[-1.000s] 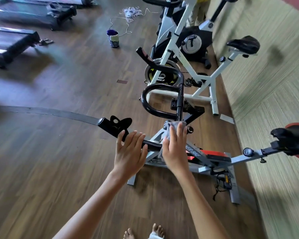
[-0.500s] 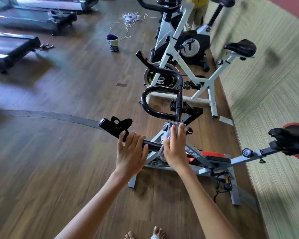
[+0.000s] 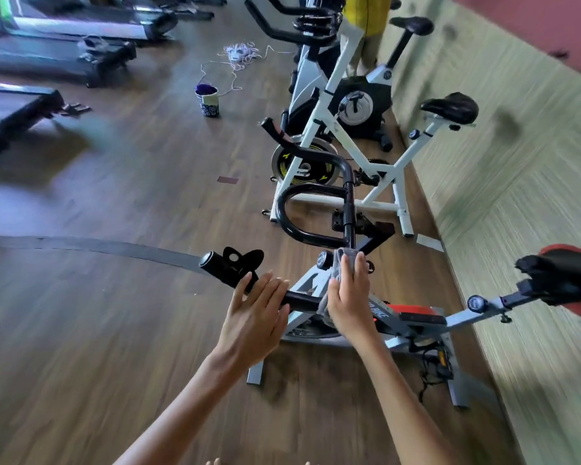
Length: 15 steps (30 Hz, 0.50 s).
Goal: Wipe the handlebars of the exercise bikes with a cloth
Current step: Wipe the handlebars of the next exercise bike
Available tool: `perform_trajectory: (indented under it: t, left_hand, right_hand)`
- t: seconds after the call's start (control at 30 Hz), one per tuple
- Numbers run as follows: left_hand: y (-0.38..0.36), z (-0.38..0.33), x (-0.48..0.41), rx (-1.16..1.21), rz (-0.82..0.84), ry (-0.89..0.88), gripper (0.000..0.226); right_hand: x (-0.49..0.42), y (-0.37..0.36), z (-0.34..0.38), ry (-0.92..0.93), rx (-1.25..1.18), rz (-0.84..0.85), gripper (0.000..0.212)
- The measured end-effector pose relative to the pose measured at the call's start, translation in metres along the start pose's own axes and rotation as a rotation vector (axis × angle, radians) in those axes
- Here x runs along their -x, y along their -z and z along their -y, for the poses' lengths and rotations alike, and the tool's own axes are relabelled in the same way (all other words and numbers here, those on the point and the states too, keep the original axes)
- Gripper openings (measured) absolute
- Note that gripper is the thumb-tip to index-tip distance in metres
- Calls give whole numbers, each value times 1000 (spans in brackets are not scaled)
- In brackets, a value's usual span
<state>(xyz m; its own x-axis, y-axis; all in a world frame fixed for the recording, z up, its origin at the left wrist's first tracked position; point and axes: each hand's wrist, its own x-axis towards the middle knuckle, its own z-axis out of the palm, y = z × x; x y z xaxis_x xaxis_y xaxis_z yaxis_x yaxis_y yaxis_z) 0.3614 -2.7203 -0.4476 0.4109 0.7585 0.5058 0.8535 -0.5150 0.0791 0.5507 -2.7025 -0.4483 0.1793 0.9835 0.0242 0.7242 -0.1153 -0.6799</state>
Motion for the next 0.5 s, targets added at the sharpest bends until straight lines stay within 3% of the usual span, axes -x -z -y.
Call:
perform_trajectory:
  t: [0.13,0.3,0.5]
  left_hand:
    - [26,28,-6,62,-133,-81,35]
    - [37,76,-17,87,-127,-154,38]
    - [28,86,-21,443,-262,-140,32]
  right_hand:
    - [-24,8,12,-136,-37,-52,56]
    - [23,-28,34,-216,83,-267,55]
    - [20,-34,44,-310,94,-261,55]
